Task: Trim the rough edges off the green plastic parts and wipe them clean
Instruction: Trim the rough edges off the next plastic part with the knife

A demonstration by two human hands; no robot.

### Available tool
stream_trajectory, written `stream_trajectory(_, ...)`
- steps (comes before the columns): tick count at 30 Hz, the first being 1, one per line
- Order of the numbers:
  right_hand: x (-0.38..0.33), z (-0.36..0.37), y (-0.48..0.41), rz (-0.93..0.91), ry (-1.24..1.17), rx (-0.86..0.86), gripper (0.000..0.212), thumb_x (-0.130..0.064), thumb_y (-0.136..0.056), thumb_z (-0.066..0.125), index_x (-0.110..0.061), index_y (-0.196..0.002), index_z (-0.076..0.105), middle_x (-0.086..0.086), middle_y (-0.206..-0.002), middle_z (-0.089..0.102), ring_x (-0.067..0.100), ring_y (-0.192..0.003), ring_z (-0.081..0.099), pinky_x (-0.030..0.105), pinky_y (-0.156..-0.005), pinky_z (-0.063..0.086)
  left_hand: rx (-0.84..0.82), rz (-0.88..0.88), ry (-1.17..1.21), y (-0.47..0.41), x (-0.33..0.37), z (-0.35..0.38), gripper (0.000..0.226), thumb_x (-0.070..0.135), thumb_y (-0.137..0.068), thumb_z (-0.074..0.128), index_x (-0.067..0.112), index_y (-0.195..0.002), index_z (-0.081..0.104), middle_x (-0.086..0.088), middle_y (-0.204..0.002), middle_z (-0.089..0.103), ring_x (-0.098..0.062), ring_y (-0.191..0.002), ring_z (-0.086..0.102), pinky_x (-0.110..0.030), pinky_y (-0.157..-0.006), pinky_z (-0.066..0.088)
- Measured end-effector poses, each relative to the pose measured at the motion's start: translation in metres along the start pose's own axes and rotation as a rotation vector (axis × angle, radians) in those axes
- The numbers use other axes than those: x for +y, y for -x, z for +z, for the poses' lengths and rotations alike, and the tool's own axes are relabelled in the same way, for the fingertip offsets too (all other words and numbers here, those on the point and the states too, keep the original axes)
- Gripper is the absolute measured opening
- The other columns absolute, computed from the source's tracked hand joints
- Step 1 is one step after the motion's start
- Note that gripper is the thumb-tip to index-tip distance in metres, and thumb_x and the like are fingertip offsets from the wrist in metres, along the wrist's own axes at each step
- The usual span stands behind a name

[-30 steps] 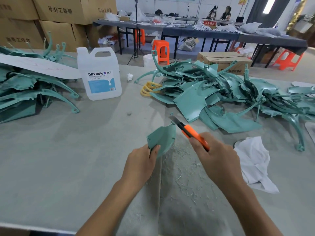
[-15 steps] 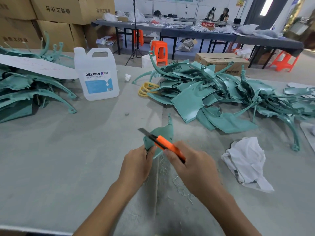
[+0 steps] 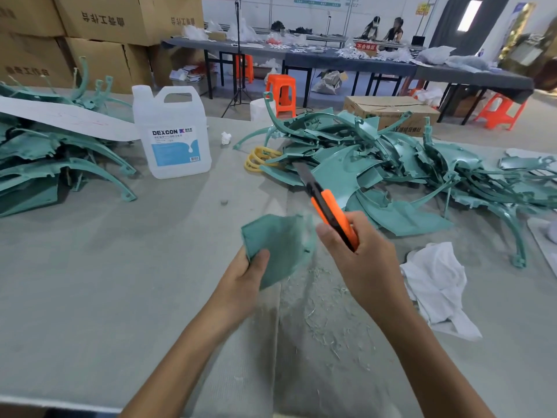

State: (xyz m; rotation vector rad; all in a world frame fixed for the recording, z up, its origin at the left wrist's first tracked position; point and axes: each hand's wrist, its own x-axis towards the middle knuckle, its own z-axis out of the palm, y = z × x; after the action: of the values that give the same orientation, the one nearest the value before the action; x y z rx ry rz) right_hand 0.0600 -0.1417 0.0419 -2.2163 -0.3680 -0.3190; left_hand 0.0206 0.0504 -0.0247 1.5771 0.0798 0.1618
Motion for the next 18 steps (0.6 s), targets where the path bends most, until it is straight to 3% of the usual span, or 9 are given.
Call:
stream_trajectory(5, -0.027, -0.015, -0.013, -0.129, 0.018, -0.043, 0.033, -0.048, -0.085, 0.076, -0.034, -0.085, 0.046, -0.021, -0.073, 0.057, 0.007, -0.062, 0.052, 0.019, -0.054, 0.036, -0.035, 0.107, 0.16, 0.01, 0.042, 0.002, 0.032, 0.035, -0.101, 0.048, 0.024, -0.128, 0.061, 0.002, -0.125, 0.07, -0.016, -0.115, 0.067, -0.025, -0.09, 0.054)
stream_trajectory(8, -0.035, -0.028, -0.019, -0.111, -0.002, -0.149, 0.033, -0.044, -0.082, 0.077, -0.033, -0.083, 0.046, -0.011, -0.071, 0.06, 0.01, -0.057, 0.05, 0.034, -0.057, 0.041, -0.043, 0.024, 0.226, 0.015, 0.07, -0.003, 0.029, 0.041, -0.097, 0.057, 0.022, -0.113, 0.072, -0.008, -0.118, 0.073, -0.026, -0.107, 0.071, -0.029, -0.081, 0.059)
stream_trajectory(11, -0.041, -0.04, -0.024, -0.047, -0.21, -0.205, 0.032, -0.043, -0.078, 0.08, -0.029, -0.083, 0.052, 0.002, -0.06, 0.054, 0.013, -0.049, 0.048, 0.037, -0.052, 0.043, -0.064, -0.032, 0.408, 0.019, 0.093, -0.011, 0.043, 0.055, -0.092, 0.05, 0.025, -0.103, 0.08, -0.003, -0.106, 0.077, -0.019, -0.093, 0.074, -0.026, -0.069, 0.059)
stream_trajectory(14, -0.043, -0.046, -0.024, 0.02, -0.458, -0.117, 0.024, -0.031, -0.084, 0.078, -0.024, -0.08, 0.056, 0.002, -0.053, 0.049, 0.017, -0.042, 0.046, 0.027, -0.04, 0.037, -0.082, 0.04, 0.6, 0.023, 0.109, -0.02, 0.047, 0.058, -0.09, 0.047, 0.026, -0.08, 0.08, -0.001, -0.08, 0.075, -0.013, -0.063, 0.068, -0.026, -0.053, 0.054)
stream_trajectory(18, -0.037, -0.033, -0.012, 0.243, -0.778, -0.07, 0.015, -0.026, -0.091, 0.072, -0.021, -0.085, 0.059, 0.008, -0.066, 0.048, 0.017, -0.046, 0.045, 0.03, -0.042, 0.032, 0.197, 0.208, 0.367, 0.029, 0.11, -0.02, 0.051, 0.048, -0.089, 0.062, 0.022, -0.045, 0.056, -0.006, -0.076, 0.074, -0.013, -0.06, 0.061, -0.02, -0.053, 0.048)
